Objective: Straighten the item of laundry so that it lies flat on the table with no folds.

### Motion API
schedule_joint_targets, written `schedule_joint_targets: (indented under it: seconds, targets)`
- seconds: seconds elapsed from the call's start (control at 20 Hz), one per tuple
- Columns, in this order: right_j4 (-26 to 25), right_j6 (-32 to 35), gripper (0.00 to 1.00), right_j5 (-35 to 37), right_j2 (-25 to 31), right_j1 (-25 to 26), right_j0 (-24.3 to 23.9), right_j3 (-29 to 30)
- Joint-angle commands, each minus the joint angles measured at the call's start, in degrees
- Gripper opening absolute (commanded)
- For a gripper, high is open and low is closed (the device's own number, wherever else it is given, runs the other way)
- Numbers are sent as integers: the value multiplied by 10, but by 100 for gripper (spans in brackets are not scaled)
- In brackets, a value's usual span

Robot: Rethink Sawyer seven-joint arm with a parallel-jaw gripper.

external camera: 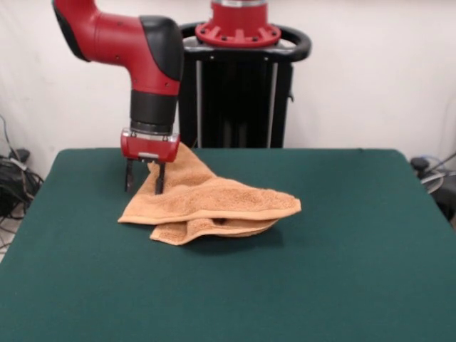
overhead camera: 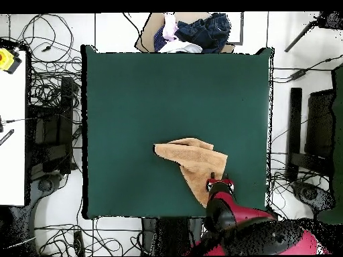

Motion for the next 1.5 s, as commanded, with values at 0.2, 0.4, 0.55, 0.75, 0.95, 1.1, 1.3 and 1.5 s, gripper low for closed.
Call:
schedule_joint_targets:
  seconds: [0.2,0.4,0.55,0.75,0.95,1.1,1.3,1.5]
  targets:
    - [14,82,100,-12,51,75,19,-97]
    - [20,84,100,-21,51,88,22,-104]
    - [26,86,100,-31,46,94,27,-103]
    - [23,87,0,-60,43,98,27,-102]
    - [32,91,0,-61,38,98,30,-98]
    - [43,101,0,-41,41,87,34,-84]
    - [57,109,0,-38,35,73,43,-61]
    - [64,112,0,-25,30,50,54,-42]
